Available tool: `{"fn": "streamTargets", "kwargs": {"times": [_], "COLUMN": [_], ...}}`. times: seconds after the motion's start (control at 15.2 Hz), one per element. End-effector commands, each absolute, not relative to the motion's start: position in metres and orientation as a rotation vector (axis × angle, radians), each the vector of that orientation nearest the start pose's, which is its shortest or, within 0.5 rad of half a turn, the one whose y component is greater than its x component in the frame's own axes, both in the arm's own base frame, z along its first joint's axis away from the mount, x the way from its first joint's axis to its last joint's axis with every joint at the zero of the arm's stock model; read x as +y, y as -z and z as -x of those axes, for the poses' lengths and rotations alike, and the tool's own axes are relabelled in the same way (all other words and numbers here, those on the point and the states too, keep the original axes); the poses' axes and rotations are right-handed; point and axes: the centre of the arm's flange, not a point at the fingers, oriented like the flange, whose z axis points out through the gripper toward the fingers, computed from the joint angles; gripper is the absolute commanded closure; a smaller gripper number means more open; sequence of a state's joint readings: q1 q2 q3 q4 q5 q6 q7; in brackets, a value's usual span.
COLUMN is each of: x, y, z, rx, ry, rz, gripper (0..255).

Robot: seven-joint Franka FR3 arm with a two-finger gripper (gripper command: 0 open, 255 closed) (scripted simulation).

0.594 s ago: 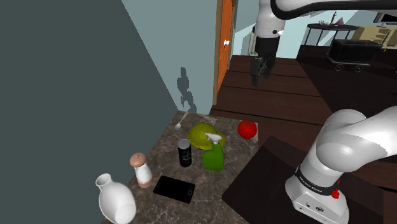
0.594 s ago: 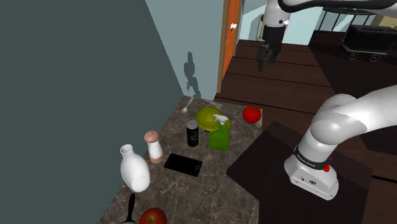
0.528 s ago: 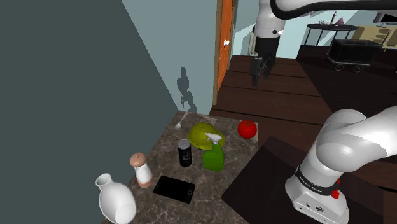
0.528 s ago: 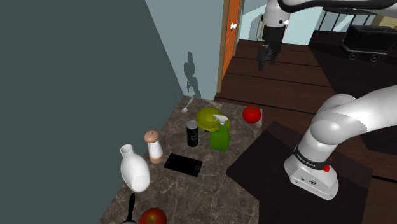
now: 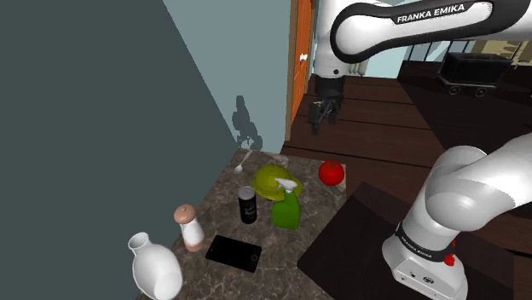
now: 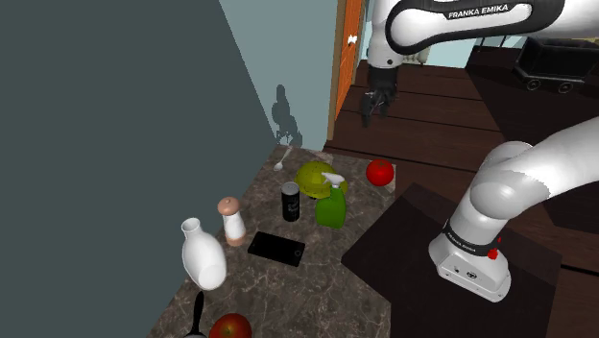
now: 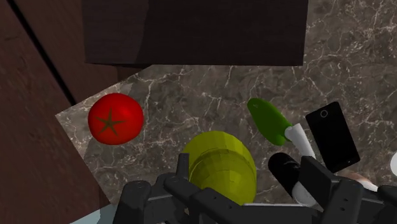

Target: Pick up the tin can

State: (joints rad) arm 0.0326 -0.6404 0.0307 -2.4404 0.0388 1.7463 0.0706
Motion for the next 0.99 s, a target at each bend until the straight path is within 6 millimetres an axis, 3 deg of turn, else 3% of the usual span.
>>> {"fn": "streamTargets", "kwargs": {"times": [0.0,0.92], "x": [0.044,0.152], "y": [-0.499,-0.377], "z": [-0.362,-0.447], "rx": [0.037,0.056], "ry": [-0.077,-0.034], "rz": [3.125,3.133], "gripper": [0,0]}}
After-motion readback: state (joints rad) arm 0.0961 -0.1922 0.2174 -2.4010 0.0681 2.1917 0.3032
